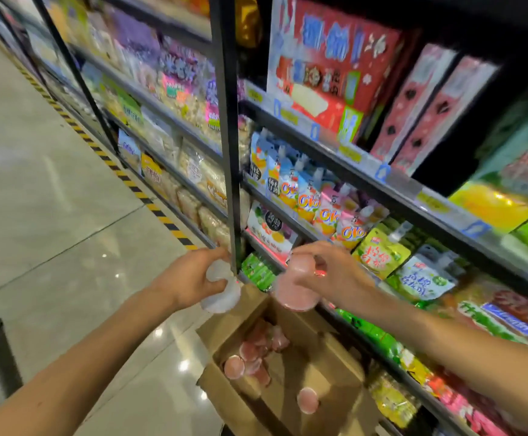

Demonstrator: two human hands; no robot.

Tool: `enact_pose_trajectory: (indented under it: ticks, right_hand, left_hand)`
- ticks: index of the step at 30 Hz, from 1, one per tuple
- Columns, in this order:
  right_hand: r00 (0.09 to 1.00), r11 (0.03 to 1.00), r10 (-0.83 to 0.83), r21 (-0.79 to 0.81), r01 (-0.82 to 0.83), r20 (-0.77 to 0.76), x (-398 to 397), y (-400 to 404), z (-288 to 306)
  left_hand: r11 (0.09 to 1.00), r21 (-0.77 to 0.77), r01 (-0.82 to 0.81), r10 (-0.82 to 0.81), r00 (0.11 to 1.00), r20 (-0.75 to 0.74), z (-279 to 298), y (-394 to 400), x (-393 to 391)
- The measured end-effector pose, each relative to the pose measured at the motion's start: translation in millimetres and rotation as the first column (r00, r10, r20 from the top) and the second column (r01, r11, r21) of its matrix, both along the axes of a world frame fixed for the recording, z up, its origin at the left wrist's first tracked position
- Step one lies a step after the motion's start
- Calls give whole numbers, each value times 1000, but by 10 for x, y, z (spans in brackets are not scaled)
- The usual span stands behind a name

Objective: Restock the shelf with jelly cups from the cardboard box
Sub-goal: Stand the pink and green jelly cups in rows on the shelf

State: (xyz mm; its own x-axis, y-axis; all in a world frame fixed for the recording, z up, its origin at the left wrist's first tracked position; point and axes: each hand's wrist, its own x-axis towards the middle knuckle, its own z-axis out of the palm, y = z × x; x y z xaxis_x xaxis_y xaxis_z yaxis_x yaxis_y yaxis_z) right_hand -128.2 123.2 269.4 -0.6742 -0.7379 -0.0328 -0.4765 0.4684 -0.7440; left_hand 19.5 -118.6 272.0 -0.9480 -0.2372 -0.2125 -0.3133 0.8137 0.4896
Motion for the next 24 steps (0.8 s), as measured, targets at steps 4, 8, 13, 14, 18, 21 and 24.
enact_pose_trajectory:
  ticks: [4, 8, 13, 14, 18, 21, 24]
  right_hand:
    - [993, 999, 53, 14, -52, -108, -37, -3, 887]
    - [966, 997, 60, -28, -69, -253, -129, 44, 1703]
    - [945, 998, 10, -52, -28, -328, -122, 263, 2595]
    - [935, 999, 5, -48, -23, -354, -100, 310, 2745]
    - [909, 998, -53, -37, 41, -414, -7, 469, 3215]
    - [903, 989, -136, -105, 101, -407, 115, 605, 3473]
    - [875, 969, -244, -127, 210, -418, 250, 794, 3650]
  left_hand:
    - [996, -43, 79, -81, 996, -46, 930, 8, -101]
    - [968, -191, 165, -184, 979, -87, 1816, 111, -202]
    - [941, -257, 219, -261, 955, -143, 2752, 252, -317]
    - [937, -265, 227, -277, 947, -166, 2915, 278, -342]
    - [920, -284, 268, -343, 902, -260, 3462, 418, -453]
    - [909, -247, 336, -407, 846, -345, 3706, 540, -545]
    - [877, -250, 409, -478, 796, -373, 3891, 725, -636]
